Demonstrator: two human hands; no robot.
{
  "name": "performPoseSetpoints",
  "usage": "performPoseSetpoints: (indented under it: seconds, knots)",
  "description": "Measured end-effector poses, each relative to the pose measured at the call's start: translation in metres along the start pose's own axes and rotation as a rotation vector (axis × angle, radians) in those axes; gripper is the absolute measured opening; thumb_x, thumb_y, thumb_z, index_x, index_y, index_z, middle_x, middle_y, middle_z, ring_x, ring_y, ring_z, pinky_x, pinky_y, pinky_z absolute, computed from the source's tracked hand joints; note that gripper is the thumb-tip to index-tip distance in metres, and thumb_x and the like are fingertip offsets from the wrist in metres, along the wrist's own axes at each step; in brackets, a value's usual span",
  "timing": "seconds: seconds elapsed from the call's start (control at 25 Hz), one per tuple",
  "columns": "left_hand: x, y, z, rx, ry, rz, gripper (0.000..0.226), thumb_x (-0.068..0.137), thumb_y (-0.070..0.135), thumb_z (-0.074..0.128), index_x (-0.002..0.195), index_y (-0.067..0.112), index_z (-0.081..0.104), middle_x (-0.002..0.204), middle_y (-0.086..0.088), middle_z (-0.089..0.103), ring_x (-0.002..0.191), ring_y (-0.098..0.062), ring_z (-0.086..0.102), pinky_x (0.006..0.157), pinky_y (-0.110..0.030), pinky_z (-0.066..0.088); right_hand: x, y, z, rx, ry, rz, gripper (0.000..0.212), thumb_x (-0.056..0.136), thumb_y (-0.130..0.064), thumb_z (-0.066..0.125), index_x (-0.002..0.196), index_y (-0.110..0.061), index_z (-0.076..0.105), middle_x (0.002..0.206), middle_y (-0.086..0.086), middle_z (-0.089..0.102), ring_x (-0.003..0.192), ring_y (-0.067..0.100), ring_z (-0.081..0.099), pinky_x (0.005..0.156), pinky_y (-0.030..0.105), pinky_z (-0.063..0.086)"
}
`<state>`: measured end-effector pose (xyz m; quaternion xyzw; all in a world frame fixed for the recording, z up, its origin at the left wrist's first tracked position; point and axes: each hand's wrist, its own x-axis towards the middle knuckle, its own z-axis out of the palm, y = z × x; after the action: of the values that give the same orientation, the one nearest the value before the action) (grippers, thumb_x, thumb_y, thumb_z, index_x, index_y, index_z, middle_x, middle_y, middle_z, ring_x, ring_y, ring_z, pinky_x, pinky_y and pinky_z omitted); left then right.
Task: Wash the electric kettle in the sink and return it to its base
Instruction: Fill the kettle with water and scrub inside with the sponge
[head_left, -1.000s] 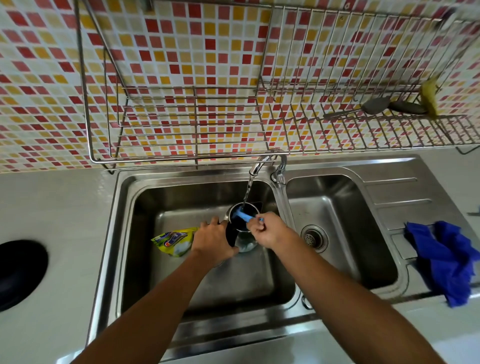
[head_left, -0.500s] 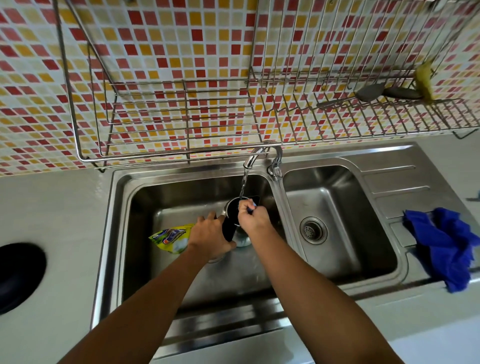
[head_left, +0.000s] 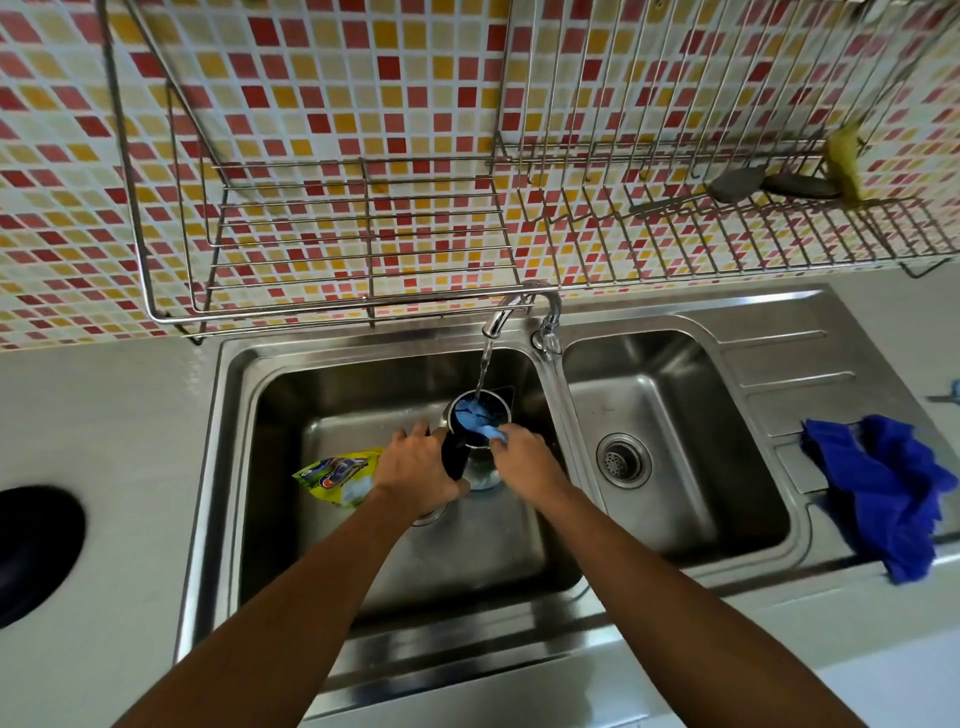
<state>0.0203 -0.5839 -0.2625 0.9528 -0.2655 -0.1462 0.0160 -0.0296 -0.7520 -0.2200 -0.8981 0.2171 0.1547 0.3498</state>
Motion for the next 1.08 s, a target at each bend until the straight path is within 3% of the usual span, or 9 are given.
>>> performPoseSetpoints:
  seconds: [0.12,0.2,0.28,0.32,0.44,0.76,0.92,1.0,1.08]
  knots:
    - [0.000,0.000,0.002,-0.014,0.007,-0.034,0.084,0.065,0.075,0.046,0.130,0.023,0.055,0.124,-0.004,0.060,0.114,-0.028,0.054,0.095,-0.042,0.045,0.015,0.001,-0.004,-0.276,0.025,-0.114,0.039,0.097,-0.044,0.042,0.125,-0.019,0.054,0.104,0.009,0.067,0.093,0.029,0.066,0.078,0.040,0.055]
    - [0.000,0.000,0.004,-0.039,0.007,-0.061,0.088,0.060,0.078,0.040,0.126,0.023,0.056,0.122,-0.004,0.061,0.113,-0.030,0.055,0.092,-0.043,0.048,0.031,0.004,-0.015,-0.182,0.057,-0.078,0.042,0.095,-0.050,0.042,0.104,-0.018,0.067,0.094,0.010,0.069,0.086,0.028,0.065,0.076,0.036,0.052]
    - [0.001,-0.001,0.006,-0.043,-0.003,-0.070,0.092,0.056,0.079,0.036,0.126,0.023,0.057,0.121,-0.004,0.061,0.114,-0.031,0.055,0.092,-0.044,0.048,0.051,0.007,-0.029,-0.028,0.215,-0.033,0.048,0.095,-0.050,0.046,0.073,-0.012,0.066,0.074,0.008,0.066,0.071,0.026,0.062,0.069,0.034,0.052]
    - [0.000,0.000,0.006,-0.045,-0.002,-0.073,0.093,0.056,0.079,0.035,0.126,0.022,0.057,0.122,-0.005,0.060,0.114,-0.031,0.055,0.093,-0.044,0.049,0.061,0.007,-0.037,0.055,0.316,-0.003,0.051,0.094,-0.049,0.048,0.067,-0.009,0.065,0.070,0.006,0.067,0.068,0.025,0.063,0.068,0.035,0.054]
    - [-0.001,0.000,0.003,-0.058,0.006,-0.079,0.093,0.058,0.078,0.039,0.129,0.021,0.056,0.125,-0.007,0.057,0.115,-0.032,0.056,0.096,-0.044,0.049,0.084,0.003,-0.060,0.252,0.430,0.079,0.053,0.090,-0.052,0.053,0.072,-0.009,0.075,0.071,0.007,0.074,0.071,0.025,0.070,0.074,0.036,0.058]
    - [-0.001,-0.001,0.003,-0.067,0.010,-0.083,0.095,0.055,0.080,0.037,0.131,0.024,0.054,0.125,-0.006,0.057,0.113,-0.030,0.057,0.094,-0.043,0.050,0.098,0.007,-0.086,0.297,0.494,0.162,0.048,0.096,-0.041,0.050,0.082,-0.005,0.077,0.086,0.016,0.075,0.090,0.032,0.070,0.089,0.037,0.054]
    - [0.000,-0.001,0.005,-0.067,-0.015,-0.072,0.097,0.055,0.081,0.034,0.130,0.024,0.054,0.124,-0.005,0.059,0.116,-0.030,0.056,0.095,-0.044,0.049,0.078,-0.005,-0.084,0.283,0.500,0.185,0.064,0.096,-0.056,0.041,0.095,0.000,0.070,0.100,0.021,0.070,0.098,0.037,0.064,0.084,0.040,0.049]
    - [0.002,-0.002,0.007,-0.053,-0.028,-0.057,0.094,0.056,0.081,0.033,0.129,0.025,0.054,0.124,-0.004,0.060,0.116,-0.030,0.055,0.095,-0.045,0.048,0.058,-0.011,-0.068,0.161,0.387,0.089,0.060,0.093,-0.062,0.041,0.104,-0.008,0.064,0.099,0.016,0.069,0.095,0.032,0.065,0.078,0.034,0.047]
    - [0.002,-0.003,0.008,-0.034,-0.029,-0.039,0.092,0.059,0.080,0.032,0.129,0.024,0.054,0.123,-0.003,0.061,0.115,-0.030,0.054,0.095,-0.046,0.047,0.038,-0.016,-0.046,-0.012,0.131,-0.036,0.056,0.085,-0.067,0.050,0.112,-0.018,0.058,0.098,0.008,0.069,0.089,0.027,0.067,0.077,0.033,0.051]
